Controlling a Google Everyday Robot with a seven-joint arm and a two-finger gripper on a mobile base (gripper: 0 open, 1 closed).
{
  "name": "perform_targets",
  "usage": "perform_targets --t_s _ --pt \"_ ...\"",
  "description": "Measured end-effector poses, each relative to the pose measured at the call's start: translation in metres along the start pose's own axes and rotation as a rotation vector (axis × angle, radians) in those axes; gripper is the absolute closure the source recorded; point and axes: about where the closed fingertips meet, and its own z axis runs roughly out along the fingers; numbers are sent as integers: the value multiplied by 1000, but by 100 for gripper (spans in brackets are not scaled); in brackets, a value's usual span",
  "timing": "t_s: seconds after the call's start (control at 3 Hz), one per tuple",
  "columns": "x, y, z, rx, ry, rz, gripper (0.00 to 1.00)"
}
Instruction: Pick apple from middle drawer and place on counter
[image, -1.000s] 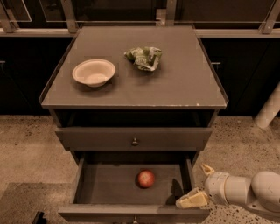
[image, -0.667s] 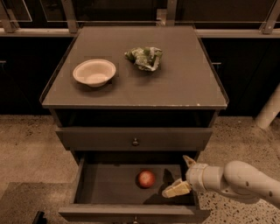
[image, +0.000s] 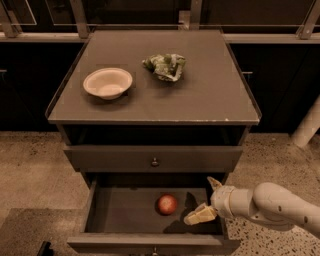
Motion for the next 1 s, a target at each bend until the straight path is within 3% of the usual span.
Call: perform_targets --t_s 1.0 --pt "22 5 120 -133 -41 51 0"
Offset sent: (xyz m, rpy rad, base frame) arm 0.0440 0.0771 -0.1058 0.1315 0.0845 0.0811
